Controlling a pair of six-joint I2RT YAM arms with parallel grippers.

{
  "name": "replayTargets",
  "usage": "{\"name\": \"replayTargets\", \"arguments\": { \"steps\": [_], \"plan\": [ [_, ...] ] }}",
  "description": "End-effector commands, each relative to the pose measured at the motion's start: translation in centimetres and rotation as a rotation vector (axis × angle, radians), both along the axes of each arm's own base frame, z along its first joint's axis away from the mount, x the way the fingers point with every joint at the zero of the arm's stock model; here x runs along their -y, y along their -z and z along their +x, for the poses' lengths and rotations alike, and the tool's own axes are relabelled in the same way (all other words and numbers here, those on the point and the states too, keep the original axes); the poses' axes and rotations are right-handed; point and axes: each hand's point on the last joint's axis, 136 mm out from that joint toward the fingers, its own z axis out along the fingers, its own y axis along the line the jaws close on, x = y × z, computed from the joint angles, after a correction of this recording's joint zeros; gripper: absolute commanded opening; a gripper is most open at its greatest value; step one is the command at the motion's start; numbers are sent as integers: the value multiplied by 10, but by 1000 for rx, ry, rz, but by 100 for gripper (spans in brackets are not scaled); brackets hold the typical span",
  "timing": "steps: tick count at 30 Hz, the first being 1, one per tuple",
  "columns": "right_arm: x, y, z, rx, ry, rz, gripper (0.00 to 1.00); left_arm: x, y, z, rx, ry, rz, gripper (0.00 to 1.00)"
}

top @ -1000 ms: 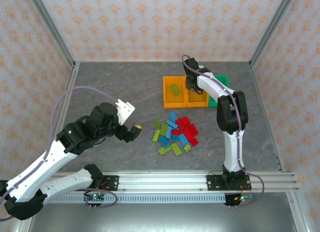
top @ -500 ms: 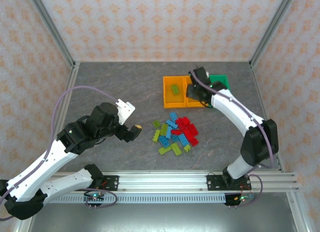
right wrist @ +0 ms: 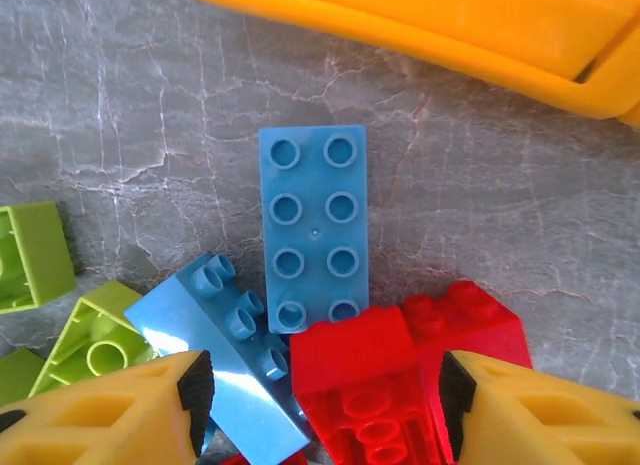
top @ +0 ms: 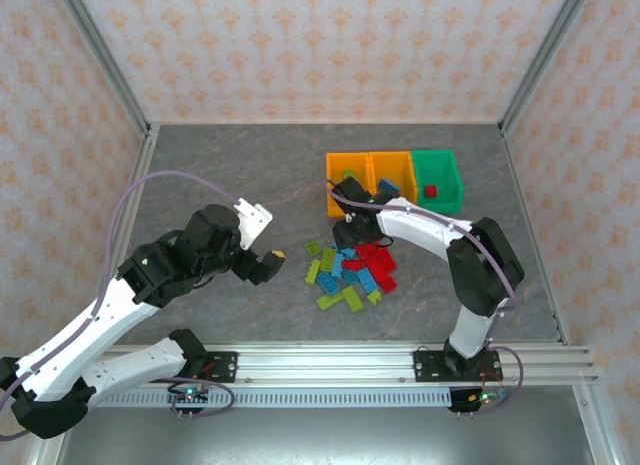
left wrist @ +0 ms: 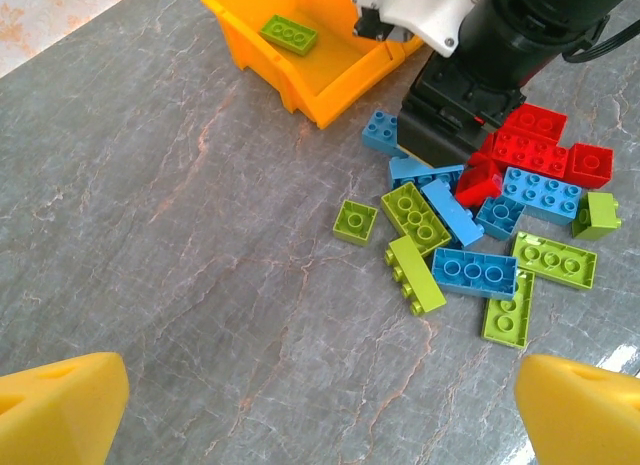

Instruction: Sort the legos into containers by color

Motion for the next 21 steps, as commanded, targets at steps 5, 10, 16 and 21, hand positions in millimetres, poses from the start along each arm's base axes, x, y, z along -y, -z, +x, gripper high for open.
{"name": "replayTargets", "arguments": {
  "steps": [5,10,16,21],
  "plan": [
    [1,21,2,-46,-20,-53,50,-7,4,5,12,-21,39,100],
    [10,18,4,-20,2,-88,37,-8,3,6,18,-28,40,100],
    [14,9,-2,-17,5,-85,41,-9,3,6,18,-33,42,100],
    [30,15,-16,-38,49,-111,42,-10,4,6,18,-38,43,100]
  ]
}}
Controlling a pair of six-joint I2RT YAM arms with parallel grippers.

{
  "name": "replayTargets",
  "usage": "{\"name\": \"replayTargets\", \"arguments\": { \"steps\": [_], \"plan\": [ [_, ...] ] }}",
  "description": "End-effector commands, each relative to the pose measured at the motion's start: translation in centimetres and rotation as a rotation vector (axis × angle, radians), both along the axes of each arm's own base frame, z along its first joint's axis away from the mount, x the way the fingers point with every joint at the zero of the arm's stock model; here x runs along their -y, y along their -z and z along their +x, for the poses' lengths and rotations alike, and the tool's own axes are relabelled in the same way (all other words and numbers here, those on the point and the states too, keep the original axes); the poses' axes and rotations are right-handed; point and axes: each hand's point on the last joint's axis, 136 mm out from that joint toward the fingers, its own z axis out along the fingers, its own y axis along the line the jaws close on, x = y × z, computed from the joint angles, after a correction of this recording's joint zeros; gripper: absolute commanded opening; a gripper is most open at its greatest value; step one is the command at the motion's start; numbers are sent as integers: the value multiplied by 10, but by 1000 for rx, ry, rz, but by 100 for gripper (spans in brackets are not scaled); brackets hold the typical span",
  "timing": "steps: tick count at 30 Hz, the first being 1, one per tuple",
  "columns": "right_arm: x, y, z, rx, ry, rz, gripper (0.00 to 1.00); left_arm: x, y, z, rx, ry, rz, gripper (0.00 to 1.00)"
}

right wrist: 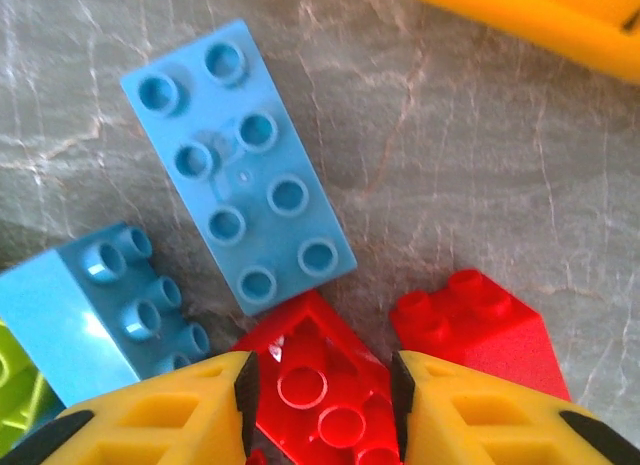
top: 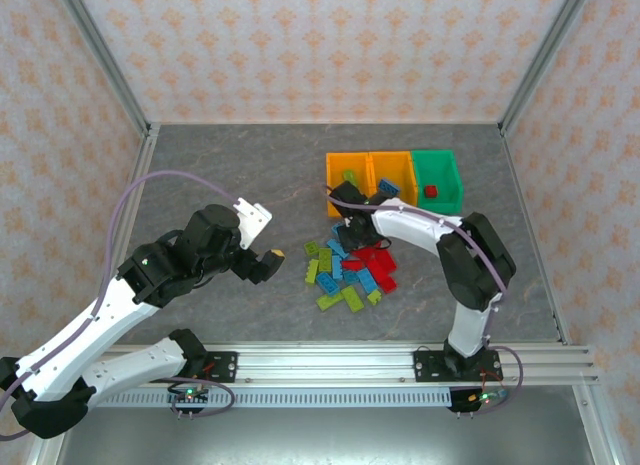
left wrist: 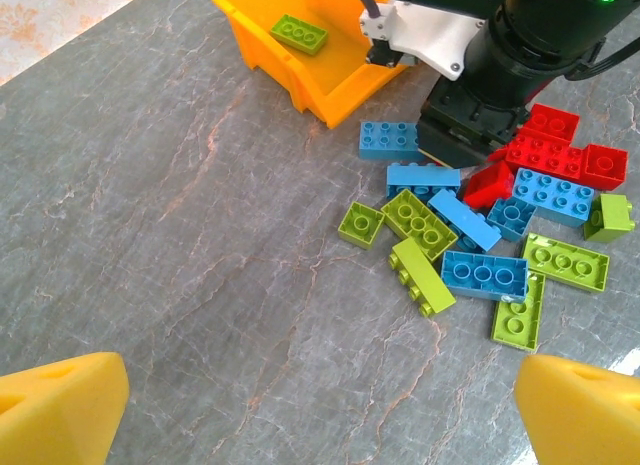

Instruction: Sort the legos into containers by color

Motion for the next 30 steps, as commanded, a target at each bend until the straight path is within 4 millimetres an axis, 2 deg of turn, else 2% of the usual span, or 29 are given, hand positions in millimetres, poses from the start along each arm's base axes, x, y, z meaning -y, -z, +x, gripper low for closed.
{"name": "replayTargets", "arguments": {
  "steps": [1,3,7,10,13,17,21,25,30],
  "plan": [
    [27,-5,-10,16,67,-74,43,-7,4,4,8,-23,35,100],
    [34,-11,-6,66,95,-81,43,-7,3,4,12,-25,32,100],
    [32,-32,2,131,141,0,45,-6,4,4,6,-23,33,100],
    [58,-43,16,202,269,-42,58,-8,4,4,8,-31,38,100],
    [80,-38,21,173,421,-22,76,-9,3,5,13,-35,36,100],
    [71,-21,15,96,489,39,85,-10,4,5,13,-40,41,100],
    [59,-1,14,30,536,82,84,-10,5,6,10,-42,47,100],
    [57,18,13,-21,606,58,73,-12,6,7,8,-51,55,100],
    [61,28,16,-19,633,29,52,-9,5,4,6,-30,42,100]
  ]
}}
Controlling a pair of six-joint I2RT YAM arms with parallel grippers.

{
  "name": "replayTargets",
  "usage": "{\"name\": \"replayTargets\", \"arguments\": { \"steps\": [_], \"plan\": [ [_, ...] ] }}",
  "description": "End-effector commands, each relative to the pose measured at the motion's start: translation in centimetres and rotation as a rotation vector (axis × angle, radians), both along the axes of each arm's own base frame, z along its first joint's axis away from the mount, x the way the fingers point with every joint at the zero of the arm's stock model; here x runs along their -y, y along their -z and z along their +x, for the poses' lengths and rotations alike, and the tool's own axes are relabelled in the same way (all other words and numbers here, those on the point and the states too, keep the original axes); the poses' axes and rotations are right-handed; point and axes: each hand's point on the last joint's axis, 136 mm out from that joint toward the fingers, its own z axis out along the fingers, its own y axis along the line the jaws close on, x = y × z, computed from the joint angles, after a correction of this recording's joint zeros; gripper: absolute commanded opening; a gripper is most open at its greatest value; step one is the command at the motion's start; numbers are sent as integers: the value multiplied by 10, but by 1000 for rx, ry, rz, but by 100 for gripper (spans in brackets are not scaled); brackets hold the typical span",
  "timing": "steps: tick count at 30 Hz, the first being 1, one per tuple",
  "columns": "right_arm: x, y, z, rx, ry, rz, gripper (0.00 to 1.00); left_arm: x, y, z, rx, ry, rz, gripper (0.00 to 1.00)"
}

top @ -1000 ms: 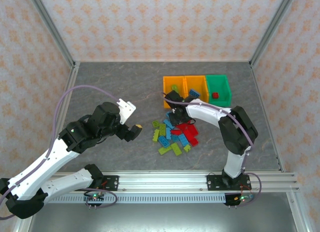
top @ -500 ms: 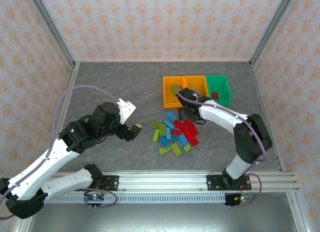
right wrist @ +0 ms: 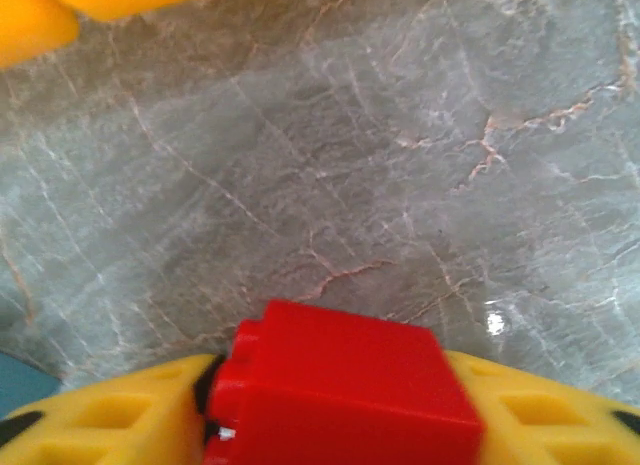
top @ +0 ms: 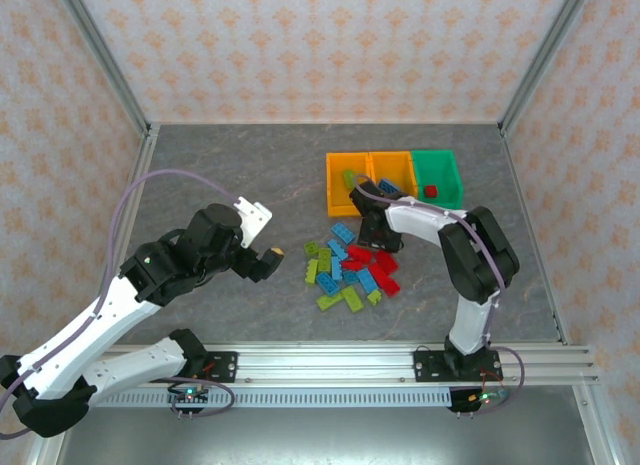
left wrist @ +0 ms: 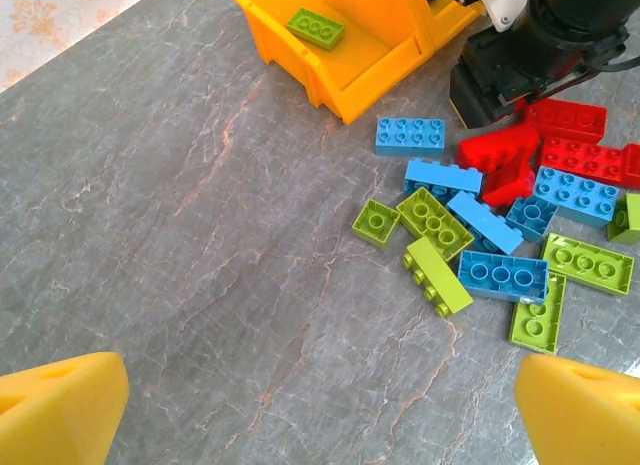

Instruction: Sort the legos into containers by color

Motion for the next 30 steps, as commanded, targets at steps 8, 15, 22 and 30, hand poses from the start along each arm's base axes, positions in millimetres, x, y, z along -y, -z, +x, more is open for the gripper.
{"name": "replayTargets", "arguments": {
  "steps": [8,15,22,30],
  "plan": [
    [21,-53,6,204,83,2,30,-2,1,-2,4,14,1,100],
    [92,-146,38,519,248,-3,30,-3,1,-2,7,9,4,100],
    [156,-140,129,472,362,94,29,-11,0,2,18,-34,24,100],
    [164,-112,173,368,378,75,56,-25,0,14,52,-148,47,100]
  ]
}}
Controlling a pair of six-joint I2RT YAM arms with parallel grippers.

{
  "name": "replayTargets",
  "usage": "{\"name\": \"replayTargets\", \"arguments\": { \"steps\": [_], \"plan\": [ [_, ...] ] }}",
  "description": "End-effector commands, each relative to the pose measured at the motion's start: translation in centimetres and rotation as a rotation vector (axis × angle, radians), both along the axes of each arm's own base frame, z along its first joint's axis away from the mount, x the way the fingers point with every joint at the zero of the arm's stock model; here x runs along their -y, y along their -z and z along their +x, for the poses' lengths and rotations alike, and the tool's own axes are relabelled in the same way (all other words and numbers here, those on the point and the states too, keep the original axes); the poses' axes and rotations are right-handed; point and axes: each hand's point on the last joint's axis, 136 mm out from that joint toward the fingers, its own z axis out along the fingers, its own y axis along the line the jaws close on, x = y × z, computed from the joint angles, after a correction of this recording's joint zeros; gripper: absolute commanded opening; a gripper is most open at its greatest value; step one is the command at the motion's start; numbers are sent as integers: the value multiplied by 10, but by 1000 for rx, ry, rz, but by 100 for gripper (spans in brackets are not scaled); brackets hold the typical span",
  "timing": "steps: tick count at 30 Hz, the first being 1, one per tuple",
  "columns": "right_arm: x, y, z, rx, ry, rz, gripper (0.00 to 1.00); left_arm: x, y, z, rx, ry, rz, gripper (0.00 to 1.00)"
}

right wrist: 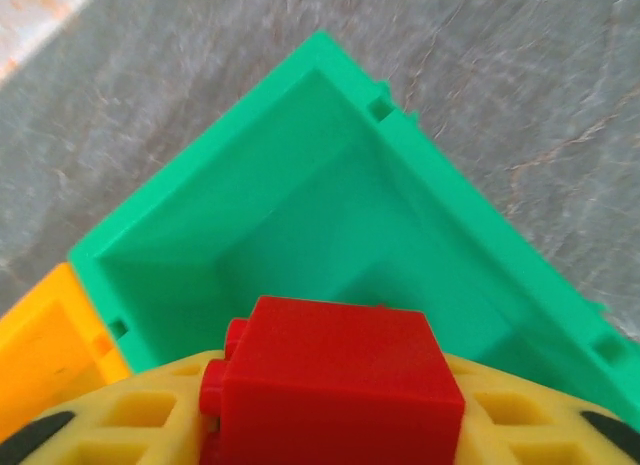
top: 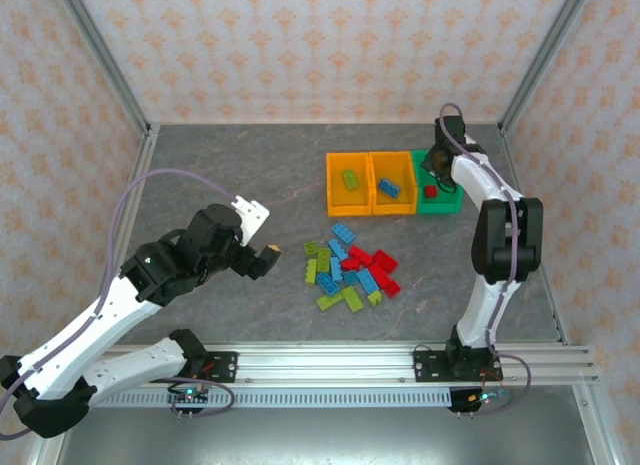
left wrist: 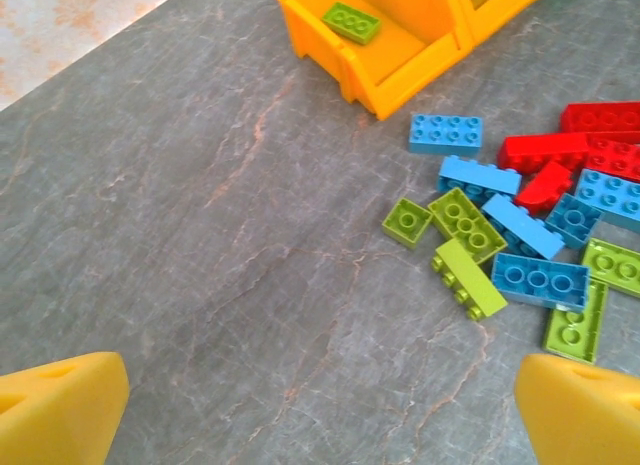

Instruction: Sort the legos into containers by color

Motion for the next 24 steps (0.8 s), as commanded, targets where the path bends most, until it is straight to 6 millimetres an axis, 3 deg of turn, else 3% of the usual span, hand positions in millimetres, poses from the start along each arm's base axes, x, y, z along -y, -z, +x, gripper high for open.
{"name": "replayTargets", "arguments": {
  "steps": [1,5,9,13,17,20,24],
  "plan": [
    [-2,-20,-1,-9,-12,-4,60,-15,-2,9,30,-108,6,100],
    [-5,-42,-16,28,-10,28,66,-15,-2,19,-27,-260,-64,100],
    [-27,-68,-59,77,-62,133,68,-8,19,38,-125,-506,-191,99],
    [-66,-85,-121,133,-213,215,72,30,60,58,-259,-577,-304,89],
    [-107,-90,-184,127,-406,280,75,54,98,75,-341,-597,-281,77],
    [-116,-88,-220,83,-472,275,77,73,122,84,-402,-574,-253,69],
    [-113,-86,-239,62,-470,278,77,91,150,95,-462,-575,-248,68]
  ]
}}
